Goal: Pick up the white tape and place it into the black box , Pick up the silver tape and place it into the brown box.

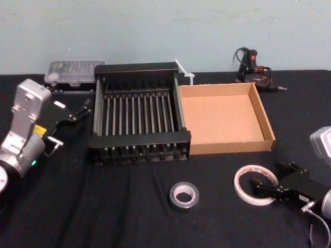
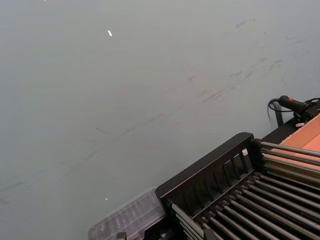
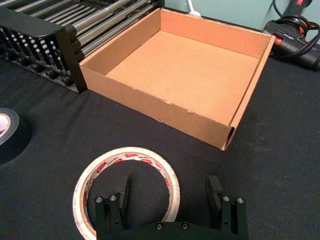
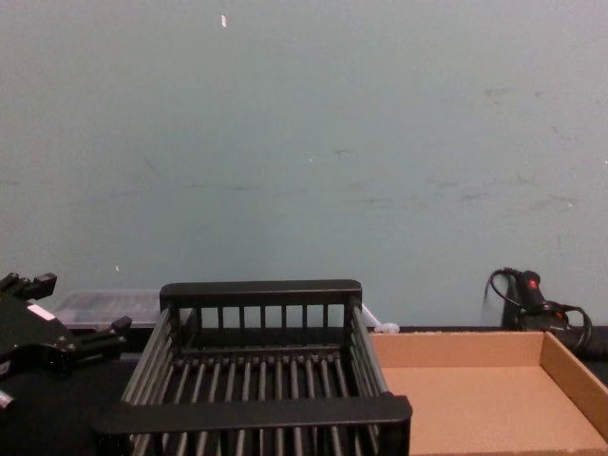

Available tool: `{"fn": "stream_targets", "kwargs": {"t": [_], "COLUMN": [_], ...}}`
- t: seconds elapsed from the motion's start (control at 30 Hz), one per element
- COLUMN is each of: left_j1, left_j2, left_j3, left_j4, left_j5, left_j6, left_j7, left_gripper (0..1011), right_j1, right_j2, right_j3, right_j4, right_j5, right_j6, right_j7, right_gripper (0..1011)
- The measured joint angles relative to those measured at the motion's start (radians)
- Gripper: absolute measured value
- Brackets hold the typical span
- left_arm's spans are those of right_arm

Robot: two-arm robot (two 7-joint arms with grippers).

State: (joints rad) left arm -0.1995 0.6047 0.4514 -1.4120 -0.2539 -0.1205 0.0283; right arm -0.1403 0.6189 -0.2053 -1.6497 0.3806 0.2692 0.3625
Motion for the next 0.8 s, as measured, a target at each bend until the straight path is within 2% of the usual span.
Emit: {"fn": "stream_targets", "kwargs": {"t": [0.8], "left_j1": [0.0], "left_j2": [0.0], "left_j3": [0.0], "left_j4": [0.0], "left_j5": [0.0], "left_j6": [0.0], "left_j7": [0.0], "left_gripper": [1001], "right_j1": [0.0], "right_j2": [0.001], "right_j3": [-0.001], "right_j4": [0.0], "right_j5": [-0.001], "right_j6": [-0.001], "right_j7": [0.001], "right_gripper": [993]}}
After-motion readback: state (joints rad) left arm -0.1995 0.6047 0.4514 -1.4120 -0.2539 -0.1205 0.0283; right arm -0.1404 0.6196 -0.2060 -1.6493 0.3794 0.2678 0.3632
